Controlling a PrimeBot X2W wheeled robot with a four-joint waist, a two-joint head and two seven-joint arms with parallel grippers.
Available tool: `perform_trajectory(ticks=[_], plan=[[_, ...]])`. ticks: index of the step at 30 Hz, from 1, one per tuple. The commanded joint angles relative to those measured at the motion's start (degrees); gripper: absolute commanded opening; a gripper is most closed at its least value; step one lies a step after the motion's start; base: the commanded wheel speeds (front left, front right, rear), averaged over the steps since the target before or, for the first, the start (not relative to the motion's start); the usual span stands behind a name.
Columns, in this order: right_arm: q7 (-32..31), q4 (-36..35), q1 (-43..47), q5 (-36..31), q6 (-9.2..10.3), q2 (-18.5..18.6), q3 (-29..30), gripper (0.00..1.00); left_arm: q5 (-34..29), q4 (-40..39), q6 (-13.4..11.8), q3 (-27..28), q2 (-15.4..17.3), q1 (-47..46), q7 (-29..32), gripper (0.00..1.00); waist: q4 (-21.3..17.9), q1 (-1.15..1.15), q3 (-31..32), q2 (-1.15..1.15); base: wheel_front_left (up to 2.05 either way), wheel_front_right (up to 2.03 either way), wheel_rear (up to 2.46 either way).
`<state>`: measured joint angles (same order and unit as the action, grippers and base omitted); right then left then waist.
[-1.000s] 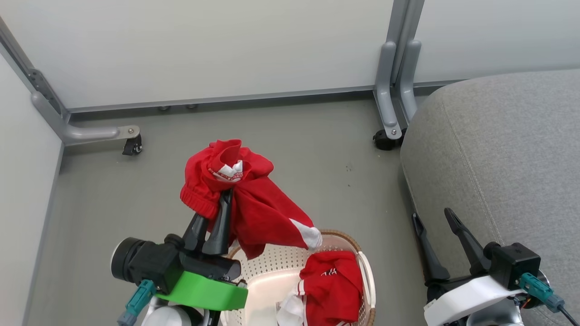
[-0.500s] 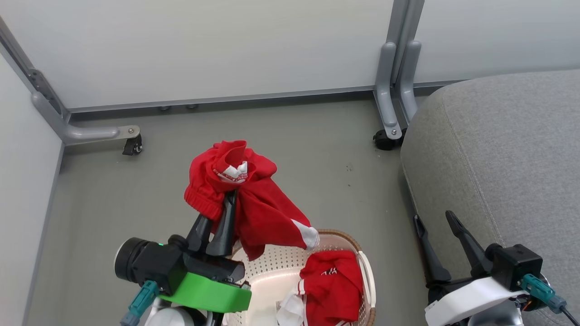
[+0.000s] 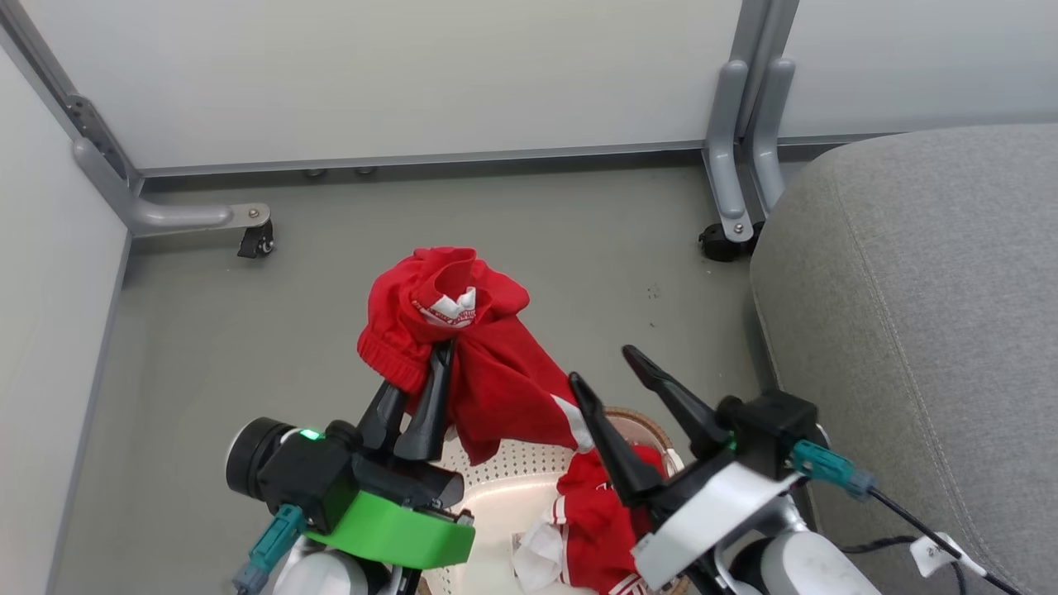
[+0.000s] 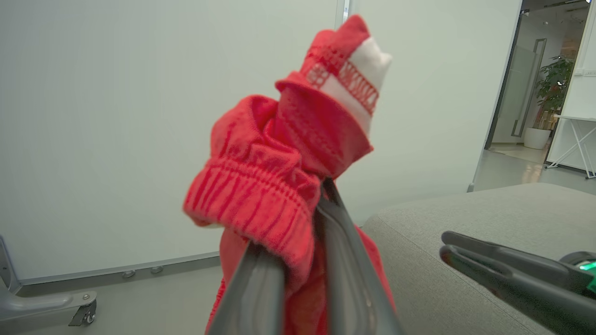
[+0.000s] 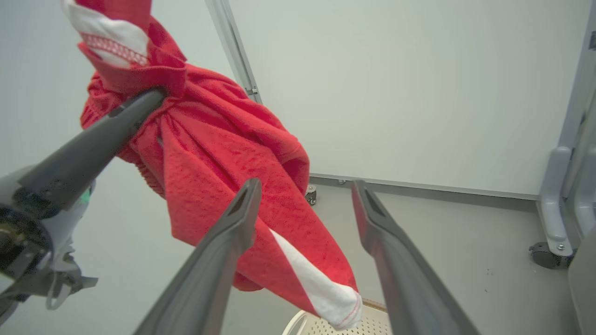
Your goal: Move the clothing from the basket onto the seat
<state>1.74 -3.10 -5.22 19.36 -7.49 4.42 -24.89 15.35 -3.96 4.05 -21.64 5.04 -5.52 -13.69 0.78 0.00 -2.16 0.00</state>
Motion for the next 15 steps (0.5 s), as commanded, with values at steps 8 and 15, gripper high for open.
perform_trajectory(ticks=[8,15], plan=[[1.9,8.2,-11.4,5.5,0.00,-0.2,-11.9,1.00,0.3,0.2,0.7,-1.6,0.1,-2.2,-0.5,0.00,1.7,0.00,-1.4,0.00,0.00,0.00,0.00],[2.5,15.7,-17.4,7.8,-0.01,-0.5,-17.9,1.00,0.5,0.6,0.9,-2.5,0.0,-2.7,-0.5,0.00,2.3,0.00,-1.5,0.00,0.00,0.00,0.00]])
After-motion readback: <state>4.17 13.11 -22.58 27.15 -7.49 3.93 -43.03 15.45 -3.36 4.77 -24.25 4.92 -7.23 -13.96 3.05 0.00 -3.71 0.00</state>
